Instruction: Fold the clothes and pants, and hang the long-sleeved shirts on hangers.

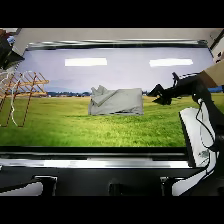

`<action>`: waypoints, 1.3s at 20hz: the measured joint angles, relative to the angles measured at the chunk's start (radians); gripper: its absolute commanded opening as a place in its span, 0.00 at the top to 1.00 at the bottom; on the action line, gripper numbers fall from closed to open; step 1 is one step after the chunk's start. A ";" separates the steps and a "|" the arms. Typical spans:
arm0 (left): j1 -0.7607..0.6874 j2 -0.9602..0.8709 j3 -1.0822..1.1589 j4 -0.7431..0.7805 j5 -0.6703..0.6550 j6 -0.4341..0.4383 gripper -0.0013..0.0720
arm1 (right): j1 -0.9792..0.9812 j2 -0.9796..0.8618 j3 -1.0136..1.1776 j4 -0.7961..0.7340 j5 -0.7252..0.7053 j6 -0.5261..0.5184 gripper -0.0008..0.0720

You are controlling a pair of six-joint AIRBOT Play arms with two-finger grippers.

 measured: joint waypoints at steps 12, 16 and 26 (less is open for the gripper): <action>0.000 -0.014 0.000 0.000 0.000 0.005 0.96 | 0.153 -0.076 -0.014 0.054 0.101 -0.062 0.94; 0.000 -0.016 0.000 0.000 -0.005 0.005 0.96 | 0.103 0.003 0.081 0.061 0.108 -0.034 0.94; 0.000 -0.016 0.000 -0.001 -0.031 0.005 0.96 | -0.195 0.108 0.516 -0.089 -0.079 0.206 0.94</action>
